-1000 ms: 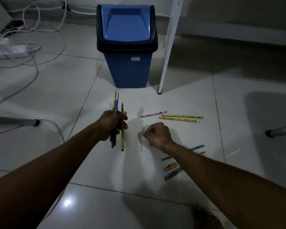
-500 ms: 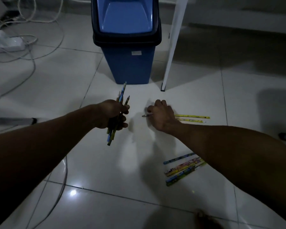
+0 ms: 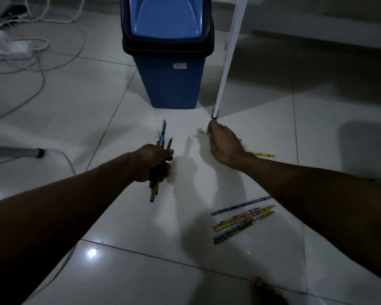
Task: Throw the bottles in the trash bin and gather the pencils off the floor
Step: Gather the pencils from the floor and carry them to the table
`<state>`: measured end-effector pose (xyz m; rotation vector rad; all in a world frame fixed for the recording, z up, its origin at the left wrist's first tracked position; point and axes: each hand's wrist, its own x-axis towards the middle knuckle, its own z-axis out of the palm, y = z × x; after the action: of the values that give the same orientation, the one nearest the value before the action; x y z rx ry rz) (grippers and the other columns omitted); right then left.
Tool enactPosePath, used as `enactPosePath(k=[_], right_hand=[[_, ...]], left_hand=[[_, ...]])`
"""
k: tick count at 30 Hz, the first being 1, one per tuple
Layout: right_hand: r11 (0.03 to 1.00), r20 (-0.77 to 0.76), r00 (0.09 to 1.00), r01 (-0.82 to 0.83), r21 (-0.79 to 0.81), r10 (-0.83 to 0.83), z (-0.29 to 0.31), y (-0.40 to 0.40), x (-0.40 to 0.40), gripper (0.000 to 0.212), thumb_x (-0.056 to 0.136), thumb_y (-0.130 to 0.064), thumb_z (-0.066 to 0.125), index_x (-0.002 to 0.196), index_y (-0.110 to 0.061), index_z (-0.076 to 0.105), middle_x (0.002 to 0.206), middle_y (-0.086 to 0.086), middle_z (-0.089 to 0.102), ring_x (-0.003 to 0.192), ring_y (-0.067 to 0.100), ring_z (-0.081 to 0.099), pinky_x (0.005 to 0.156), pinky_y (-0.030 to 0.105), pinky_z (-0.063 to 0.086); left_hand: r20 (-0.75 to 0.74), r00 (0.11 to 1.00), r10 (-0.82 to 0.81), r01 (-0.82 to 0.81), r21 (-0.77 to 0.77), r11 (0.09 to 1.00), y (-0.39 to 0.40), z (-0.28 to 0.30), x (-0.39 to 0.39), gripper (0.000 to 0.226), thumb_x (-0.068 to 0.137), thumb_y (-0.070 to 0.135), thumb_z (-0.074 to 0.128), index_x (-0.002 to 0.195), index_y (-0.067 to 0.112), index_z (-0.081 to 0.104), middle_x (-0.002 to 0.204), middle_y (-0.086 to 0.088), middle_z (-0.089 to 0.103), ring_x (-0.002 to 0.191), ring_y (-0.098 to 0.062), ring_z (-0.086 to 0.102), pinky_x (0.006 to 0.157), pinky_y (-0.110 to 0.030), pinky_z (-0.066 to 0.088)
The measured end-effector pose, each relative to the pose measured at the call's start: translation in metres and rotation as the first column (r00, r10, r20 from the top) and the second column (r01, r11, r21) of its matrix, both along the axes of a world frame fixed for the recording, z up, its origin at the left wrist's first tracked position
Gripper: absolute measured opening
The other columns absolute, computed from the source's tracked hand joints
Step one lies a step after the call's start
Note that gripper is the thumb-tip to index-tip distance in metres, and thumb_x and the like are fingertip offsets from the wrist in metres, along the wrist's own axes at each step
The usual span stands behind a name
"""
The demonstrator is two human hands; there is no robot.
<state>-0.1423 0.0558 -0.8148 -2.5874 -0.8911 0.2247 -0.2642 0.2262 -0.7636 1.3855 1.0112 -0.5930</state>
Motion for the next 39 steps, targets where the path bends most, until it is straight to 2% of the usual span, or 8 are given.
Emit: enactPosePath(k=[5, 8, 10, 15, 22, 27, 33, 39], right_hand=[[0.967, -0.128, 0.961, 0.231, -0.106, -0.244, -0.002, -0.053, 0.025, 0.015, 0.085, -0.023, 0.060, 0.096, -0.016, 0.068, 0.103, 0.020, 0.068, 0.095, 0.039, 0.066, 0.078, 0.037, 0.055], [0.963, -0.213, 0.940, 0.251, -0.099, -0.267, -0.004, -0.078, 0.030, 0.019, 0.084, -0.019, 0.065, 0.079, -0.003, 0.073, 0.087, 0.021, 0.072, 0.085, 0.038, 0.069, 0.073, 0.040, 0.057], [0.969, -0.235, 0.943, 0.212, -0.124, -0.237, -0.004, -0.092, 0.030, 0.016, 0.083, -0.020, 0.071, 0.076, -0.006, 0.073, 0.086, 0.017, 0.072, 0.087, 0.034, 0.068, 0.072, 0.032, 0.053], [0.981, -0.173, 0.973, 0.126, -0.146, -0.151, -0.012, -0.107, 0.026, 0.025, 0.085, -0.022, 0.073, 0.107, -0.011, 0.077, 0.106, 0.020, 0.066, 0.103, 0.037, 0.062, 0.079, 0.032, 0.046], [0.980, -0.165, 0.969, 0.167, -0.112, -0.184, -0.020, -0.108, 0.027, 0.010, 0.082, -0.010, 0.068, 0.084, -0.011, 0.078, 0.103, 0.016, 0.068, 0.101, 0.038, 0.064, 0.083, 0.044, 0.054], [0.974, -0.177, 0.963, 0.178, -0.141, -0.201, -0.024, -0.106, 0.029, 0.015, 0.085, -0.015, 0.066, 0.094, -0.019, 0.077, 0.107, 0.014, 0.072, 0.104, 0.036, 0.064, 0.085, 0.041, 0.054], [0.970, -0.110, 0.993, 0.025, -0.240, -0.053, -0.024, -0.109, 0.031, 0.024, 0.092, -0.017, 0.062, 0.112, -0.013, 0.072, 0.113, 0.013, 0.063, 0.114, 0.032, 0.051, 0.088, 0.043, 0.048], [0.967, -0.056, 0.998, -0.001, -0.256, -0.014, -0.021, -0.111, 0.025, 0.021, 0.092, -0.009, 0.054, 0.112, -0.011, 0.063, 0.110, 0.015, 0.058, 0.109, 0.034, 0.051, 0.087, 0.046, 0.049]], left_hand=[[0.002, 0.998, -0.067, 0.067, 0.049, 0.997, -0.010, 0.007, 0.010, 0.025, 0.098, 0.027, 0.050, 0.081, 0.008, 0.052, 0.067, -0.008, 0.048, 0.057, -0.020, 0.048, 0.054, -0.030, 0.040], [0.026, 0.994, -0.107, 0.106, 0.044, 0.993, -0.021, 0.012, 0.018, 0.026, 0.098, 0.027, 0.050, 0.079, 0.009, 0.051, 0.066, -0.007, 0.046, 0.055, -0.020, 0.046, 0.054, -0.028, 0.038], [0.045, 0.990, -0.132, 0.131, 0.033, 0.991, -0.029, 0.014, 0.024, 0.026, 0.097, 0.028, 0.051, 0.079, 0.009, 0.051, 0.065, -0.007, 0.047, 0.055, -0.019, 0.047, 0.054, -0.028, 0.039], [0.065, 0.985, -0.161, 0.160, 0.026, 0.987, -0.043, 0.017, 0.036, 0.025, 0.097, 0.028, 0.052, 0.081, 0.008, 0.054, 0.066, -0.007, 0.048, 0.056, -0.020, 0.048, 0.055, -0.029, 0.041], [0.027, 0.982, -0.186, 0.184, 0.046, 0.982, -0.045, 0.011, 0.041, 0.025, 0.097, 0.028, 0.053, 0.083, 0.007, 0.055, 0.068, -0.008, 0.049, 0.058, -0.019, 0.049, 0.054, -0.029, 0.042], [0.010, 0.981, -0.192, 0.191, 0.060, 0.980, -0.041, 0.008, 0.041, 0.024, 0.097, 0.027, 0.052, 0.083, 0.007, 0.055, 0.069, -0.008, 0.049, 0.058, -0.020, 0.049, 0.054, -0.030, 0.042], [0.007, 0.982, -0.186, 0.186, 0.062, 0.981, -0.039, 0.006, 0.040, 0.023, 0.097, 0.027, 0.052, 0.086, 0.007, 0.055, 0.070, -0.009, 0.049, 0.059, -0.021, 0.049, 0.054, -0.031, 0.042], [-0.009, 0.984, -0.177, 0.177, 0.082, 0.981, -0.035, 0.006, 0.037, 0.023, 0.097, 0.027, 0.052, 0.086, 0.007, 0.055, 0.070, -0.009, 0.049, 0.059, -0.020, 0.049, 0.055, -0.030, 0.043]])
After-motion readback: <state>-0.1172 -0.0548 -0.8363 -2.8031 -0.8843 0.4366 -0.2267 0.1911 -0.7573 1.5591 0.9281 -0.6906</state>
